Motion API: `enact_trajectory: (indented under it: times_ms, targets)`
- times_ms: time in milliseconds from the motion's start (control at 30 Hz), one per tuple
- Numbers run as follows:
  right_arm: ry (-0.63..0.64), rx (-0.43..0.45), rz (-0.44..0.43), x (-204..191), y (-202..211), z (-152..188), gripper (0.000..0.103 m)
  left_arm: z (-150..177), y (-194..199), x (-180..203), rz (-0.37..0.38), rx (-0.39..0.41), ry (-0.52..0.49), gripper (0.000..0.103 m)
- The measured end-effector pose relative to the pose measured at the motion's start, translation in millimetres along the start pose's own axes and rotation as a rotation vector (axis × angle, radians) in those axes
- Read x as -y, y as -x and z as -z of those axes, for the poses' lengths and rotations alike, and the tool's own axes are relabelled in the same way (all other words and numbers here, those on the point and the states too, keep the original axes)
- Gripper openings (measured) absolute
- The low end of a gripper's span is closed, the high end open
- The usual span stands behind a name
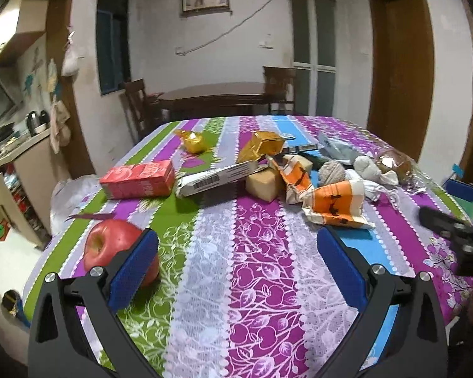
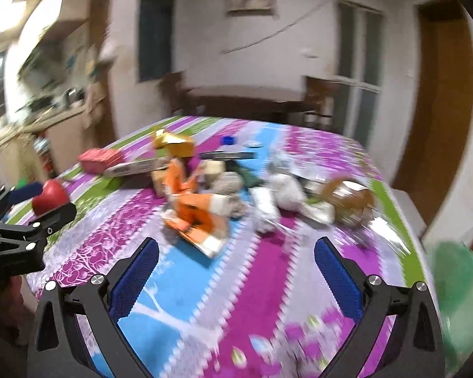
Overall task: Collect trash
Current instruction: 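Grasp the orange-white wrapper with the right tool while the left tool grasps the gold box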
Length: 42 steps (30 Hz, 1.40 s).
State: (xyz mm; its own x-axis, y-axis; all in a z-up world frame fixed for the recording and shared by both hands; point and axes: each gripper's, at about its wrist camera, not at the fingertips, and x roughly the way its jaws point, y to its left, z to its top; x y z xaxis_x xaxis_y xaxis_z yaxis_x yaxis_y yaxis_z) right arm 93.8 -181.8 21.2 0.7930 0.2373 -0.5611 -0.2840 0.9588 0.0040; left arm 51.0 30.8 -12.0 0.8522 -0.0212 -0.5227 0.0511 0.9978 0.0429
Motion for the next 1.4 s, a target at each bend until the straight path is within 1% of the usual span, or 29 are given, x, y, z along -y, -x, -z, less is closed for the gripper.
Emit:
enact_trajectory:
  times_ms: [33, 67, 100, 133, 200, 233, 300, 333, 367, 433, 467, 500, 533, 567, 667, 767, 800, 900, 967, 1067, 1167, 1233, 1300, 1333, 1367, 1400]
  targets:
    - [0.023, -0.018, -0.029, -1.1, -12.3, -6.8, 0.095, -1.5, -1.4, -0.1, 0.013, 0.001, -0.003, 0.097]
    - [0.039, -0.034, -0.053, -2.0, -22.6, -11.8, 0.091, -3.1, -2.8, -0.3, 0.027, 0.000, -0.005, 0.097]
    - [0.056, -0.056, -0.075, -2.3, -34.8, -17.4, 0.085, -5.6, -5.6, -0.4, 0.047, -0.005, -0.003, 0.097]
    - [0.066, -0.070, -0.086, -3.4, -42.9, -21.3, 0.083, -7.9, -8.8, -0.8, 0.061, -0.013, 0.003, 0.097]
    - [0.083, -0.122, -0.140, -1.5, -68.6, -31.1, 0.073, -10.7, -15.6, -3.3, 0.077, -0.034, 0.022, 0.087]
    - [0.082, -0.138, -0.154, -0.8, -77.6, -33.5, 0.072, -11.5, -19.3, -4.9, 0.085, -0.047, 0.031, 0.085]
    - [0.070, -0.184, -0.192, 1.3, -99.7, -38.4, 0.071, -13.3, -27.6, -9.3, 0.101, -0.075, 0.058, 0.076]
    - [0.066, -0.202, -0.200, 2.3, -108.4, -39.8, 0.070, -13.3, -31.3, -12.5, 0.109, -0.089, 0.071, 0.074]
    - [0.065, -0.225, -0.213, 2.4, -117.3, -39.4, 0.067, -14.1, -36.2, -16.6, 0.119, -0.109, 0.091, 0.071]
    - [0.069, -0.257, -0.242, 1.5, -130.1, -38.0, 0.054, -14.7, -42.6, -22.6, 0.133, -0.135, 0.122, 0.068]
    - [0.063, -0.285, -0.263, 1.2, -137.2, -35.5, 0.036, -15.2, -44.3, -24.5, 0.136, -0.144, 0.132, 0.068]
    - [0.047, -0.298, -0.281, 1.9, -140.3, -33.1, 0.027, -17.9, -46.6, -26.8, 0.139, -0.152, 0.144, 0.068]
    - [0.031, -0.287, -0.297, 1.6, -137.2, -29.6, 0.022, -19.3, -47.2, -28.2, 0.138, -0.152, 0.148, 0.068]
    - [0.007, -0.288, -0.335, 2.8, -134.7, -27.3, 0.010, -21.7, -47.1, -29.2, 0.133, -0.150, 0.150, 0.068]
    - [-0.037, -0.260, -0.366, 5.8, -117.8, -19.5, 0.008, -31.6, -44.7, -31.0, 0.129, -0.145, 0.146, 0.069]
    - [-0.097, -0.232, -0.413, 10.8, -94.7, -8.1, 0.007, -50.6, -51.3, -25.1, 0.168, -0.184, 0.089, 0.087]
    - [-0.118, -0.221, -0.420, 12.4, -85.6, -3.9, 0.007, -59.1, -55.2, -22.6, 0.185, -0.196, 0.063, 0.089]
    - [-0.181, -0.173, -0.449, 22.8, -58.1, 5.3, 0.007, -81.6, -71.2, -12.0, 0.195, -0.217, -0.011, 0.090]
    - [-0.218, -0.160, -0.463, 28.7, -44.4, 10.1, 0.007, -99.8, -89.8, 0.5, 0.197, -0.231, -0.099, 0.091]
    - [-0.250, -0.145, -0.471, 33.2, -28.9, 18.3, 0.007, -117.6, -122.1, 15.9, 0.203, -0.272, -0.166, 0.091]
    - [-0.279, -0.149, -0.482, 36.3, -22.8, 26.3, 0.008, -123.7, -143.5, 26.7, 0.180, -0.278, -0.157, 0.091]
    - [-0.292, -0.149, -0.479, 38.0, -19.3, 30.2, 0.008, -126.0, -160.1, 32.3, 0.118, -0.257, -0.143, 0.091]
    - [-0.295, -0.145, -0.475, 38.9, -15.7, 32.7, 0.008, -124.7, -172.6, 33.3, 0.073, -0.246, -0.128, 0.091]
    - [-0.296, -0.143, -0.471, 40.2, -14.0, 32.9, 0.008, -124.0, -178.2, 31.9, 0.050, -0.250, -0.114, 0.090]
    - [-0.296, -0.141, -0.470, 40.9, -13.5, 33.6, 0.008, -122.8, -184.9, 29.0, 0.032, -0.253, -0.086, 0.081]
    - [-0.298, -0.139, -0.469, 41.9, -11.7, 34.3, 0.008, -122.8, -189.0, 25.8, 0.037, -0.263, -0.067, 0.066]
